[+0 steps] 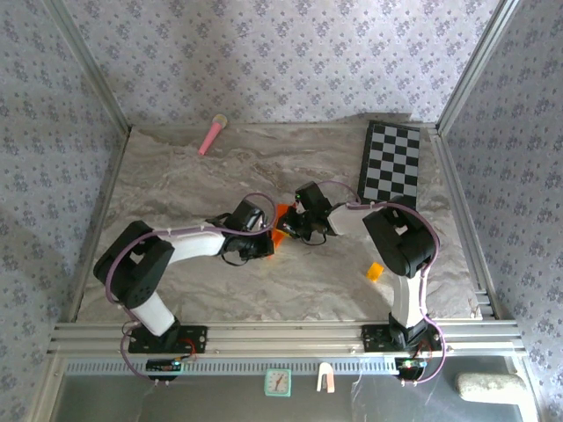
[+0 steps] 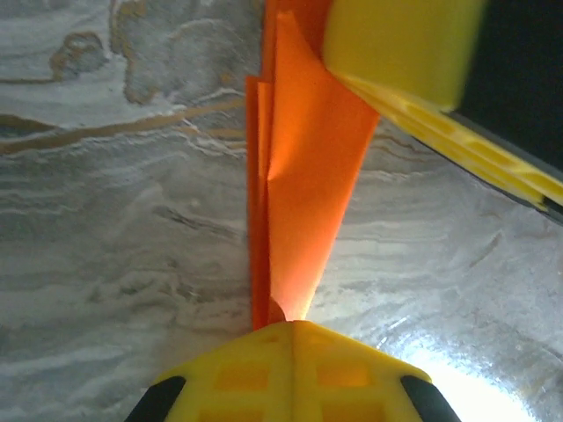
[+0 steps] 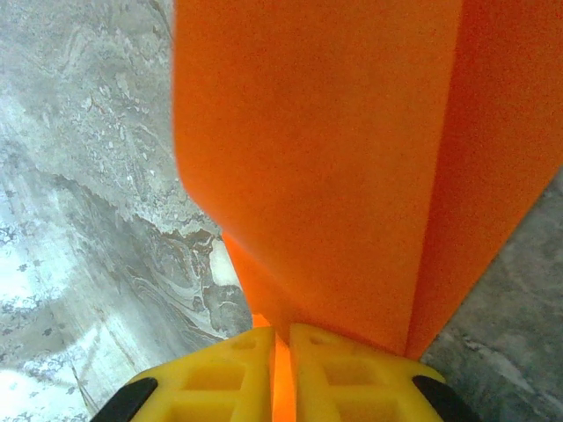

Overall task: Fold a paper plane with a square sheet of paper (pick it up from the middle)
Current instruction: Fold the wing for the fifth time at the center of the table.

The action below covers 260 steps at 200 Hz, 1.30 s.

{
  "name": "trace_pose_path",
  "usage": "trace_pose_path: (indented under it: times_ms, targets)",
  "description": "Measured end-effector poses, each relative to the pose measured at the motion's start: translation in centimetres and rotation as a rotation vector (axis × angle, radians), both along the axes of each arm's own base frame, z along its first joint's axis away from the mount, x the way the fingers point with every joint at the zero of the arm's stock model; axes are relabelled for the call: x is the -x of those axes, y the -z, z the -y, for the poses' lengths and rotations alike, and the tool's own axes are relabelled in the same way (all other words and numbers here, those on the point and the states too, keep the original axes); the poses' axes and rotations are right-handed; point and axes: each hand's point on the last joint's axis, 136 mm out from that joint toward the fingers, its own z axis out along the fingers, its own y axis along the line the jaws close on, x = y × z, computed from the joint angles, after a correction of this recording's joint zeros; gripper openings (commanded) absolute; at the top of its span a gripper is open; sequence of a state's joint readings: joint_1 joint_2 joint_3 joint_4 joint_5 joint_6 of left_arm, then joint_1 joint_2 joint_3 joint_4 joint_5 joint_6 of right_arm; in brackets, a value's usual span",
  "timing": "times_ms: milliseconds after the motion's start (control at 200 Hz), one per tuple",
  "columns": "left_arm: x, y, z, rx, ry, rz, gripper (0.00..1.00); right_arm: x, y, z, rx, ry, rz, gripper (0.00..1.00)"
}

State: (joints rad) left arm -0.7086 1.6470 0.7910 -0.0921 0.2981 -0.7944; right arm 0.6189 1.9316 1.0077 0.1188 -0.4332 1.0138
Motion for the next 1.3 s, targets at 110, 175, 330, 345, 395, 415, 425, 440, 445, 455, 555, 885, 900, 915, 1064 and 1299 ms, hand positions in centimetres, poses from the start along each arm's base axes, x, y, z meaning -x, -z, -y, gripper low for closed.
trace_pose_path:
  times_ms: [110, 175, 330, 345, 395, 415, 425, 440, 445, 455, 555, 885, 900, 915, 1064, 1299]
  targets:
    - [-0.5, 0.0, 0.3, 0.017, -0.014, 0.008, 0.00, 0.0, 0.0, 0.0, 0.000, 0.000, 0.000, 0.14]
    - [-0.7, -0.2, 0.5, 0.028, -0.018, 0.016, 0.00, 0.0, 0.0, 0.0, 0.000, 0.000, 0.000, 0.14]
    - [-1.1, -0.5, 0.9, 0.046, -0.024, 0.033, 0.00, 0.0, 0.0, 0.0, 0.000, 0.000, 0.000, 0.14]
    - [-1.1, -0.5, 0.8, 0.045, -0.024, 0.031, 0.00, 0.0, 0.0, 0.0, 0.000, 0.000, 0.001, 0.14]
    - [-1.1, -0.2, 0.8, 0.041, -0.024, 0.028, 0.00, 0.0, 0.0, 0.0, 0.000, 0.000, 0.000, 0.15]
    - [-1.1, -0.1, 0.8, 0.036, -0.025, 0.025, 0.00, 0.0, 0.0, 0.0, -0.001, 0.000, 0.000, 0.15]
    - [-1.1, 0.0, 0.7, 0.034, -0.026, 0.025, 0.00, 0.0, 0.0, 0.0, 0.000, 0.000, 0.000, 0.15]
    - [-1.0, 0.2, 0.7, 0.030, -0.026, 0.020, 0.00, 0.0, 0.0, 0.0, 0.000, 0.000, 0.001, 0.15]
    - [-1.0, 0.2, 0.7, 0.030, -0.026, 0.019, 0.00, 0.0, 0.0, 0.0, -0.001, 0.000, 0.000, 0.15]
    - [-1.0, 0.3, 0.7, 0.028, -0.026, 0.018, 0.00, 0.0, 0.0, 0.0, -0.001, 0.000, 0.001, 0.15]
    - [-1.1, 0.5, 0.7, 0.027, -0.029, 0.013, 0.00, 0.1, -0.1, 0.0, 0.004, -0.007, 0.004, 0.15]
    - [-1.0, 0.6, 0.6, 0.025, -0.031, 0.009, 0.00, 0.6, -3.4, 1.4, 0.082, -0.096, 0.133, 0.15]
    - [-1.0, 0.6, 0.6, 0.025, -0.030, 0.009, 0.00, 0.6, -3.6, 1.4, 0.084, -0.102, 0.144, 0.15]
    - [-1.0, 0.6, 0.6, 0.025, -0.031, 0.009, 0.00, 0.6, -3.7, 1.4, 0.086, -0.108, 0.152, 0.15]
    - [-1.0, 0.6, 0.7, 0.027, -0.029, 0.008, 0.00, 1.4, -3.5, 0.8, 0.105, -0.168, 0.183, 0.14]
    - [-1.0, 0.6, 0.7, 0.028, -0.031, 0.006, 0.00, 1.8, -2.7, -0.1, 0.129, -0.222, 0.184, 0.14]
